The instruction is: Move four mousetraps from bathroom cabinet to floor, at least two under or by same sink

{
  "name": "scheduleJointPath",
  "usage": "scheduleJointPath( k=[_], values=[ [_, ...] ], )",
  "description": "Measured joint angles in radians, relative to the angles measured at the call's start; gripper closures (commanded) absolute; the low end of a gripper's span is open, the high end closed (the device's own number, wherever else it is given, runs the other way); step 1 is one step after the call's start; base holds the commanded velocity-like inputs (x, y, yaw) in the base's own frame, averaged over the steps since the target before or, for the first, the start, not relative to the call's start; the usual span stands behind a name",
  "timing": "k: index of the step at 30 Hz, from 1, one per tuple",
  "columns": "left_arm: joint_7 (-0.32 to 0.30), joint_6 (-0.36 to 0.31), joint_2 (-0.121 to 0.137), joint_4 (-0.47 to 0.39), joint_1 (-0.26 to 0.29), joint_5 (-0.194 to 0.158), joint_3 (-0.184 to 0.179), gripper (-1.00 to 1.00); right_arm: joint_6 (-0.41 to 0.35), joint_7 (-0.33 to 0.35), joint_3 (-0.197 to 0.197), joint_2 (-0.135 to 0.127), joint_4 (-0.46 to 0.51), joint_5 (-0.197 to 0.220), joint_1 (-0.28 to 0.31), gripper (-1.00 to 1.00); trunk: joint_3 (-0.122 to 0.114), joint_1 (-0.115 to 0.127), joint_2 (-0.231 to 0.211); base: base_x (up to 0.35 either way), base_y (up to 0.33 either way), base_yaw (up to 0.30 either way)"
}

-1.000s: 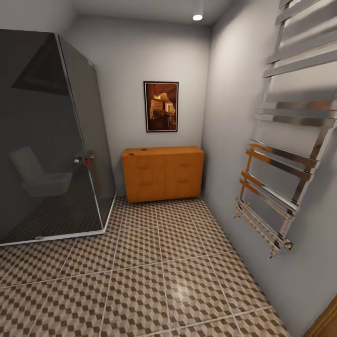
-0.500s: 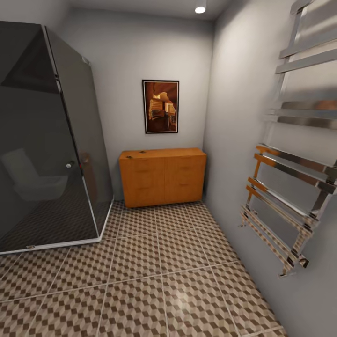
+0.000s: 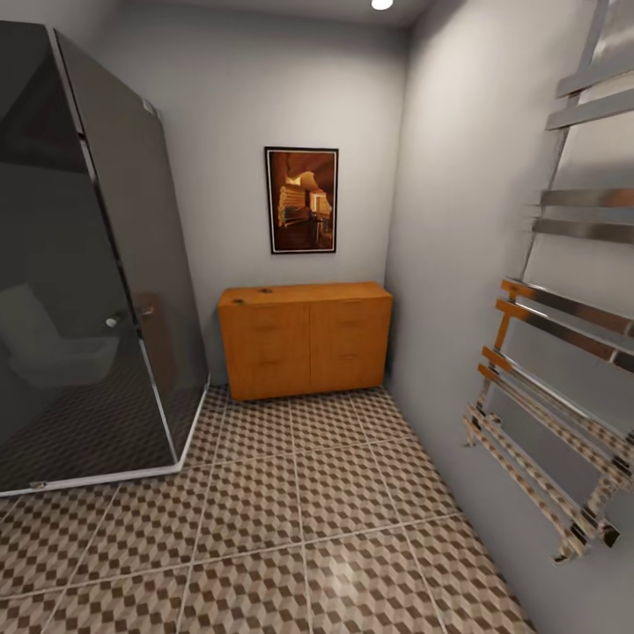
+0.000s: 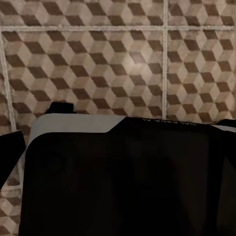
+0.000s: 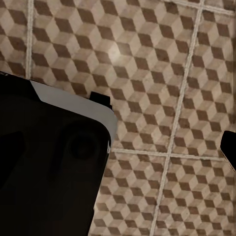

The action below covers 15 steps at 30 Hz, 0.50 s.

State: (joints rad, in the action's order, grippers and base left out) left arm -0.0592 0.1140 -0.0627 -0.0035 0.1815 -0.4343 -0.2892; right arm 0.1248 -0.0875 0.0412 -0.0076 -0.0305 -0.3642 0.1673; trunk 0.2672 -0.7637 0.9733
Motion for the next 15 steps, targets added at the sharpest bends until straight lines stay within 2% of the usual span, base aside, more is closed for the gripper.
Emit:
scheduleJointPath(
  k=[15],
  values=[
    [0.001, 0.000, 0.000, 0.000, 0.000, 0.000, 0.000, -1.00, 0.000, 0.000, 0.000, -0.001, 0.000, 0.000, 0.000, -1.00, 0.000, 0.000, 0.000, 0.322, 0.000, 0.000]
  ],
)
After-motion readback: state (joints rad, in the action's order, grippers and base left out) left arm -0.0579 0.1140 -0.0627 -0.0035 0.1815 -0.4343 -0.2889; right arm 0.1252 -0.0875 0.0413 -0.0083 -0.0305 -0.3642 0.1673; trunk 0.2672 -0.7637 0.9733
